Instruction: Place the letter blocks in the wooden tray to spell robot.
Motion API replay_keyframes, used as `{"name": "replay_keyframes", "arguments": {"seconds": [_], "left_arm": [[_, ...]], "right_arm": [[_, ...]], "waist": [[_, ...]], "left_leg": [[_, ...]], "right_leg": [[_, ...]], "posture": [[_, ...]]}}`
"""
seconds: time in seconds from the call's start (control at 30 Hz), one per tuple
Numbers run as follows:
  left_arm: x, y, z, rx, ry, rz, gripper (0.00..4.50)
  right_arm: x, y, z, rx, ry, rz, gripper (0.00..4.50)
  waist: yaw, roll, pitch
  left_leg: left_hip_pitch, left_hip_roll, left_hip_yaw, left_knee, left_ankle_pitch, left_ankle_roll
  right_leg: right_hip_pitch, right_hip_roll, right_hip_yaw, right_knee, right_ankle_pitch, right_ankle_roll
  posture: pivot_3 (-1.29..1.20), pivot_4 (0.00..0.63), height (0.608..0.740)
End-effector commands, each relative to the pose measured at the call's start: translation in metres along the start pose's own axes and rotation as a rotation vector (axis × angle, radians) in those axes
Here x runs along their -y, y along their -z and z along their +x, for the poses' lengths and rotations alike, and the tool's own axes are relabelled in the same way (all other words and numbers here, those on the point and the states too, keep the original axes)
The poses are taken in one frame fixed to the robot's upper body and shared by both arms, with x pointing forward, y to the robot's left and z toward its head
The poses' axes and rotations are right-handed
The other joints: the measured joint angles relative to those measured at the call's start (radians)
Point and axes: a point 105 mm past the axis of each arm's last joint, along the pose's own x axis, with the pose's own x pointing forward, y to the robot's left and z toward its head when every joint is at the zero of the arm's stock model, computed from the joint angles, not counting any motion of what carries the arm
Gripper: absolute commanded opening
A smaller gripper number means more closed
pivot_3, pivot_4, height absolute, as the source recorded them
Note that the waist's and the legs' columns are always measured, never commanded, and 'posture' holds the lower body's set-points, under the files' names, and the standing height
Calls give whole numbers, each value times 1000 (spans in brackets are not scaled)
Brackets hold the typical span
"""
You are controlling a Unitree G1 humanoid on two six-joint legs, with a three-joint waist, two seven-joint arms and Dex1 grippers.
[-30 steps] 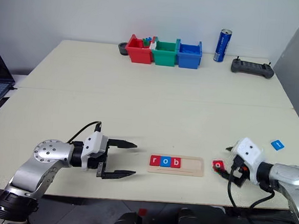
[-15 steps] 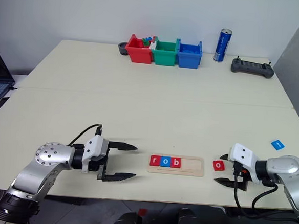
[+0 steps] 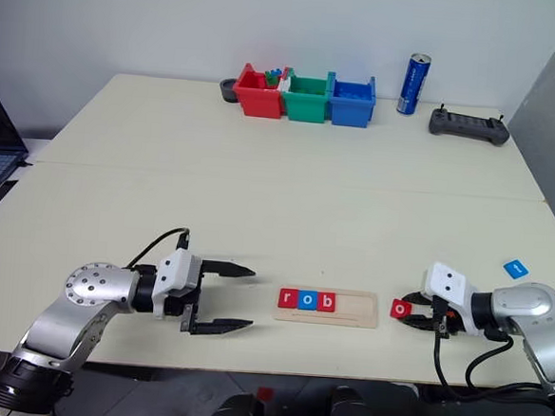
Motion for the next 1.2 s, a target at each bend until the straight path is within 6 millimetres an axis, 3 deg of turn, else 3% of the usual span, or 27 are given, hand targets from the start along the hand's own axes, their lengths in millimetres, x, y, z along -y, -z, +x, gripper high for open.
{"name": "replay_keyframes", "arguments": {"seconds": [0.03, 0.2, 0.43, 0.67, 0.97, 1.2], "left_arm": [[-5, -6, -7, -3, -27, 25, 4500], [-5, -5, -5, -1, -27, 25, 4500], [-4, -6, -3, 2, -28, 26, 4500], [-3, 1, -6, -5, -35, 17, 4500], [-2, 3, -4, -3, -35, 23, 4500], [-1, 3, -5, 0, -35, 20, 4500]], "right_arm": [[-2, -36, -3, 49, 1, -98, 1441], [-1, -51, 19, 27, 13, -163, 1441], [1, -52, 42, -9, -2, -185, 1441], [-9, -57, 47, -2, -71, -198, 1441], [-6, -68, 49, 3, -86, -209, 1441], [-9, -70, 50, 2, -97, -207, 3901]], "waist": [[-1, 0, 0], [1, 0, 0], [1, 0, 0], [1, 0, 0], [1, 0, 0], [1, 0, 0]], "left_leg": [[0, 0, 0, 0, 0, 0], [0, 0, -1, 0, 0, 0], [-1, 0, -1, 0, 0, 0], [-1, 0, -1, 0, 0, 0], [-1, 0, -1, 0, 0, 0], [-1, 0, -2, 0, 0, 0]], "right_leg": [[0, 0, 0, 0, 0, 0], [0, 0, 0, 0, 0, 0], [0, 0, -1, 0, 0, 0], [-1, -1, -1, 0, 0, 0], [-1, -1, -1, 0, 0, 0], [-1, -1, -2, 0, 0, 0]], "posture": [[0, 150, 740], [0, 150, 740], [0, 150, 740], [0, 150, 740], [0, 150, 740], [0, 150, 740]]}}
